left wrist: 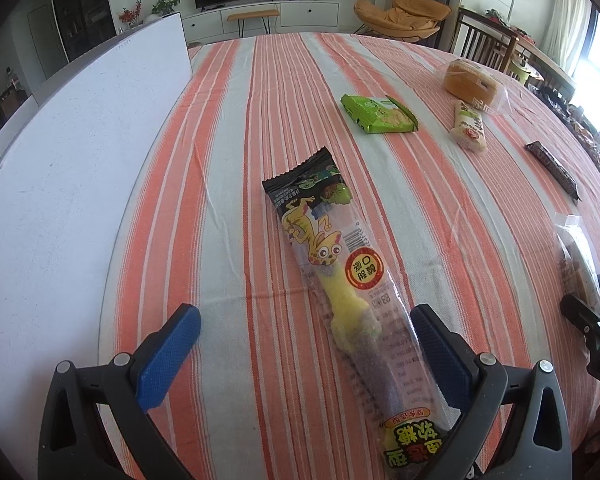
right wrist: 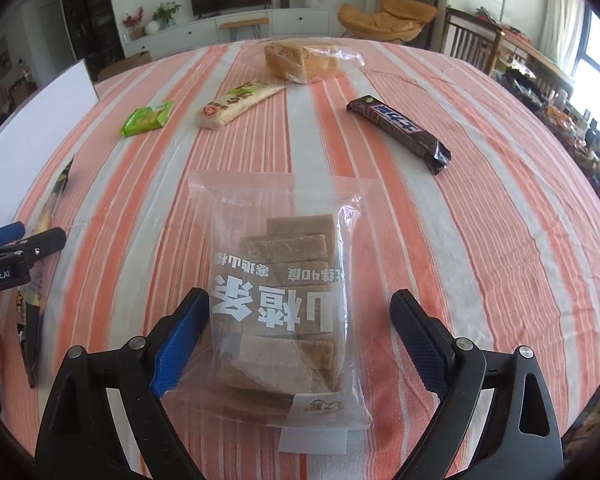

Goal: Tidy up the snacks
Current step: 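Hold the Astavt bar in the left tool while the right tool grasps the bagged brown sweets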

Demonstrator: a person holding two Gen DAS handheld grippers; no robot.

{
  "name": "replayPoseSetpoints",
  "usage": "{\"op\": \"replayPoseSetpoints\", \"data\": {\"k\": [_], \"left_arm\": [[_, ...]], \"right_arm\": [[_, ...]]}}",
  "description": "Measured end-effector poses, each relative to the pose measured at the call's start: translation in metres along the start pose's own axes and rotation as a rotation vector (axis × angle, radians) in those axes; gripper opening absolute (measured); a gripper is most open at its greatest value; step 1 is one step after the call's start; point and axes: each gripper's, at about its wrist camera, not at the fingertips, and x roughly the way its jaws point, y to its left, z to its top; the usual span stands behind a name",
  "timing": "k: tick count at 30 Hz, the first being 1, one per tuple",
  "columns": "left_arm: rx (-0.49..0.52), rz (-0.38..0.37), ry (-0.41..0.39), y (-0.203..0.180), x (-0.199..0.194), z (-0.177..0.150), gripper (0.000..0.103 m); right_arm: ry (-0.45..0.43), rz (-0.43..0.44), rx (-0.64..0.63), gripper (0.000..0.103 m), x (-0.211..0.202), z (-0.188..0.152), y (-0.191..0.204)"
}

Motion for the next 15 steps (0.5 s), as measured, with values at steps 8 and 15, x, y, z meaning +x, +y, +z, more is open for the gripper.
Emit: {"op": "replayPoseSetpoints", "data": {"k": [8, 15], "left_arm": [[0.052, 0.012, 0.045, -0.014, -0.009, -0.017, 0.103], [-0.009, 0.035, 0.090, 0.013, -0.018, -0.027, 0.101]], "right_arm": [[-0.003, 0.000, 0.000, 0.096, 0.000, 0.000, 0.000], [-0.002, 0.001, 0.000, 0.096, -0.001, 0.000, 0.000]]}}
